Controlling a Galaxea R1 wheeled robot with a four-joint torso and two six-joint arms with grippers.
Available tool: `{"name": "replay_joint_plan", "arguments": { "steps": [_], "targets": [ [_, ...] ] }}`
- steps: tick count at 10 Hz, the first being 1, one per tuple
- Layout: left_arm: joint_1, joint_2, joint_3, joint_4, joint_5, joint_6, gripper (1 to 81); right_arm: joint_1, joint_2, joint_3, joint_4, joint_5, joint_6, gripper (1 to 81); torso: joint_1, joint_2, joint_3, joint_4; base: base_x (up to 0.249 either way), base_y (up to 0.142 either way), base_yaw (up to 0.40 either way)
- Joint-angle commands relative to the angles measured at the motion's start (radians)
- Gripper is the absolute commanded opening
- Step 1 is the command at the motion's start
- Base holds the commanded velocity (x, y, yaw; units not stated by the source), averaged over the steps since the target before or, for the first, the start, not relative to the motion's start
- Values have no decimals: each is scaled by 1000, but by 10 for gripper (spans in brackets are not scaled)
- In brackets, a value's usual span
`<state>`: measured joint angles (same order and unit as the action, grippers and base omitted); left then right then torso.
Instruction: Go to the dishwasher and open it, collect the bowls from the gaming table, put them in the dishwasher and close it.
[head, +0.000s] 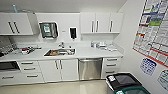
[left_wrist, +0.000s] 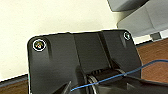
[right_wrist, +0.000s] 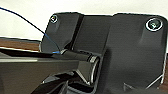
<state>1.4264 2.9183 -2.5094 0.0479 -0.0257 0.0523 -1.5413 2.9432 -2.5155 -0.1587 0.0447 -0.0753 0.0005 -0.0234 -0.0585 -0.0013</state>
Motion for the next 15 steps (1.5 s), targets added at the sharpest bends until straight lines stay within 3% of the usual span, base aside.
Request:
{"name": "replay_joint_plan", "arguments": {
  "steps": [1,15],
  "targets": [
    [-53,-10,7,-5,52,1,811,39,-4,9,-8,-52,-3,811,0,0,0,0,68,0,0],
    [-53,-11,7,-6,52,1,811,39,-4,6,-8,-52,-3,811,0,0,0,0,68,0,0]
  ]
}}
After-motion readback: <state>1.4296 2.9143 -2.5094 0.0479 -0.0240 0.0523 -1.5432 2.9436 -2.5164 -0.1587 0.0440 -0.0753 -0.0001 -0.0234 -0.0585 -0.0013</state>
